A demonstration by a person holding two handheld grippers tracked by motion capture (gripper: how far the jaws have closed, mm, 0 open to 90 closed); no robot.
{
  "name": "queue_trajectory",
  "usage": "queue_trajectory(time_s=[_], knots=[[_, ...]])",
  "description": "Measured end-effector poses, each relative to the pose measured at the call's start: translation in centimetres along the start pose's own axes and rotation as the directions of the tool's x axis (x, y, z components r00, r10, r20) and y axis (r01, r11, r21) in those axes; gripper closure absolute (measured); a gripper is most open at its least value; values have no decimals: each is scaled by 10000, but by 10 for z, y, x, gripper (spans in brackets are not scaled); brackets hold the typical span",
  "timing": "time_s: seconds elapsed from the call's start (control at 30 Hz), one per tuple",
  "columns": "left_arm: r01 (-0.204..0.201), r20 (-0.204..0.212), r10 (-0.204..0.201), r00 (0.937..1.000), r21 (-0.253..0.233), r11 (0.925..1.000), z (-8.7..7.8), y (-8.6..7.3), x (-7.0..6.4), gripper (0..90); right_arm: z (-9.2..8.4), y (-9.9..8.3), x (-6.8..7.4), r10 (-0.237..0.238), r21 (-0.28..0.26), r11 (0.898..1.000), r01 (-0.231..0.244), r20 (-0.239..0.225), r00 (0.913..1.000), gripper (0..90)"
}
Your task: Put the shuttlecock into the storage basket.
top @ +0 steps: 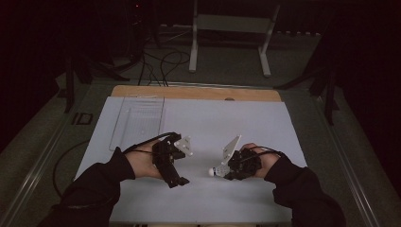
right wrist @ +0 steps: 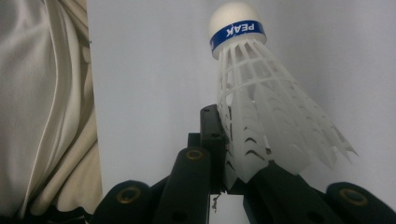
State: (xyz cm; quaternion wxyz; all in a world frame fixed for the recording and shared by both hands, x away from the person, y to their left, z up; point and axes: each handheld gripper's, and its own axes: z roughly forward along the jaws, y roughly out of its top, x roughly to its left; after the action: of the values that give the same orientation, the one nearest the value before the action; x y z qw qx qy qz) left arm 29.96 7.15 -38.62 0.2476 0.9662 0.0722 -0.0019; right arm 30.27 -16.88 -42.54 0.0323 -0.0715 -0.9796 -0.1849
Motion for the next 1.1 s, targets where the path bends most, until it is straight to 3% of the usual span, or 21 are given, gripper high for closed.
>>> queue_trajectory(time_s=[0.23,0.37,0.6,0.67,0.8,1.1], knots=[[-30,-31,30,10000,90,10000,9,9,2,59,0,1,1,-82,-127,9999,82,-5,10000,897],[-134,299,132,9995,85,9999,13,13,4,129,0,1,0,-125,-182,9998,126,50,9999,897],[-324,489,310,9983,272,9991,19,22,4,213,0,3,2,-169,-217,9996,169,8,9999,897],[-261,661,248,9975,185,9995,20,24,5,270,0,4,3,-225,-169,9996,226,106,9997,897],[-41,711,35,9975,96,9999,23,27,7,296,0,4,3,-265,-213,9994,267,72,9996,897],[-77,805,72,9967,67,9999,32,31,7,361,-1,6,6,-397,-351,9986,401,108,9992,897]])
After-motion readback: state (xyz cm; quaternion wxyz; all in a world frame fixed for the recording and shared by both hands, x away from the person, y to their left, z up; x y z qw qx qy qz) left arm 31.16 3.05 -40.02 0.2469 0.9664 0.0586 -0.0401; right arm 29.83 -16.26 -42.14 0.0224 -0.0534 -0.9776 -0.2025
